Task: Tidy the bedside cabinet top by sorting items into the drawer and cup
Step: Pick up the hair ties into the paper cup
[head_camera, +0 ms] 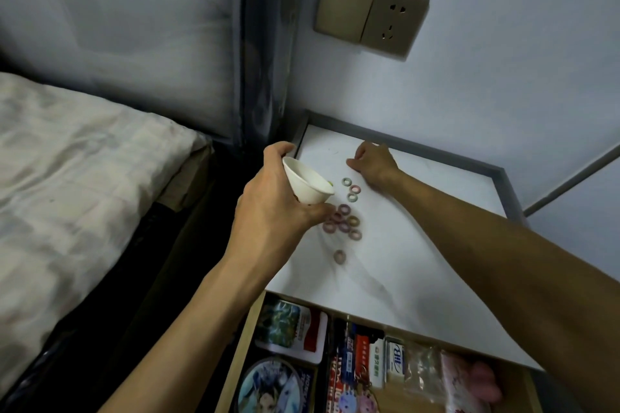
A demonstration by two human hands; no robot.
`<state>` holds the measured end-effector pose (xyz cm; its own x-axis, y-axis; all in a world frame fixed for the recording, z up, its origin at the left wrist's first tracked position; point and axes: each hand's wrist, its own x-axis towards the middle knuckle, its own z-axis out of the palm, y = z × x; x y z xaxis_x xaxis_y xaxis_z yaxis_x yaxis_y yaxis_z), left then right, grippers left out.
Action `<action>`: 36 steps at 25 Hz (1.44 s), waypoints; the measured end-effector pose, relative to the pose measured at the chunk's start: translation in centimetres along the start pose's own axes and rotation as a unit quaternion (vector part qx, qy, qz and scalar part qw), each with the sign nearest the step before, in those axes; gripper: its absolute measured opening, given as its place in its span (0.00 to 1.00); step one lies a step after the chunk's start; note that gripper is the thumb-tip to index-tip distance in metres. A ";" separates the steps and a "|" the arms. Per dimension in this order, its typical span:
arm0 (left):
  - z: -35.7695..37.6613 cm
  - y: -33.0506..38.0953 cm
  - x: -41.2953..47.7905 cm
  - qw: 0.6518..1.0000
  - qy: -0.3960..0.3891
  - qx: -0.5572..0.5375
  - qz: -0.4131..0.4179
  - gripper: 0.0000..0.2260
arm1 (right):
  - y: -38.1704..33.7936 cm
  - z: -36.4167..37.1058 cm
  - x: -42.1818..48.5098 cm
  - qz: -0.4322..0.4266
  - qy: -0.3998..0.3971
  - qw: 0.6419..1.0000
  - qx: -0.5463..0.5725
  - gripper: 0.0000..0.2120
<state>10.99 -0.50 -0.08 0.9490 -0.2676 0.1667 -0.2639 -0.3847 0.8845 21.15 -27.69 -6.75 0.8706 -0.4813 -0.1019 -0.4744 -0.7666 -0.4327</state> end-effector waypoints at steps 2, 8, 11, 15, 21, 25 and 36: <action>0.2 0.1 0.1 1.000 -0.002 0.002 0.004 0.42 | -0.3 -0.1 0.0 -0.042 0.006 0.999 -0.006 0.05; 0.6 0.4 0.1 1.000 -0.015 0.008 0.004 0.42 | -1.0 -2.0 -3.3 -0.084 -0.032 0.996 0.021 0.07; 0.7 0.5 -0.2 1.000 -0.018 0.007 0.004 0.42 | -2.9 -4.6 -6.3 -0.137 -0.022 0.982 0.128 0.03; 0.6 0.6 -0.5 1.000 -0.015 -0.001 -0.004 0.42 | -7.0 -8.7 -10.9 -0.268 -0.099 0.937 0.201 0.03; 0.1 1.2 -0.8 0.999 -0.008 -0.042 -0.010 0.39 | -9.1 -10.8 -14.1 -0.328 -0.226 0.906 0.143 0.11; -0.5 0.9 -0.8 0.999 0.012 -0.045 -0.016 0.41 | -5.8 -10.1 -10.3 -0.241 -0.103 0.960 0.101 0.08; -1.2 -0.1 0.0 0.999 0.034 -0.027 -0.004 0.40 | 0.6 -0.2 -6.7 -0.186 -0.040 0.981 -0.046 0.08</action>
<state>11.17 0.56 0.36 0.9612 -0.2025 0.1872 -0.2480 -0.3380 0.9079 15.01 -25.04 -6.17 0.9913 -0.1299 -0.0233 -0.1292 -0.9199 -0.3702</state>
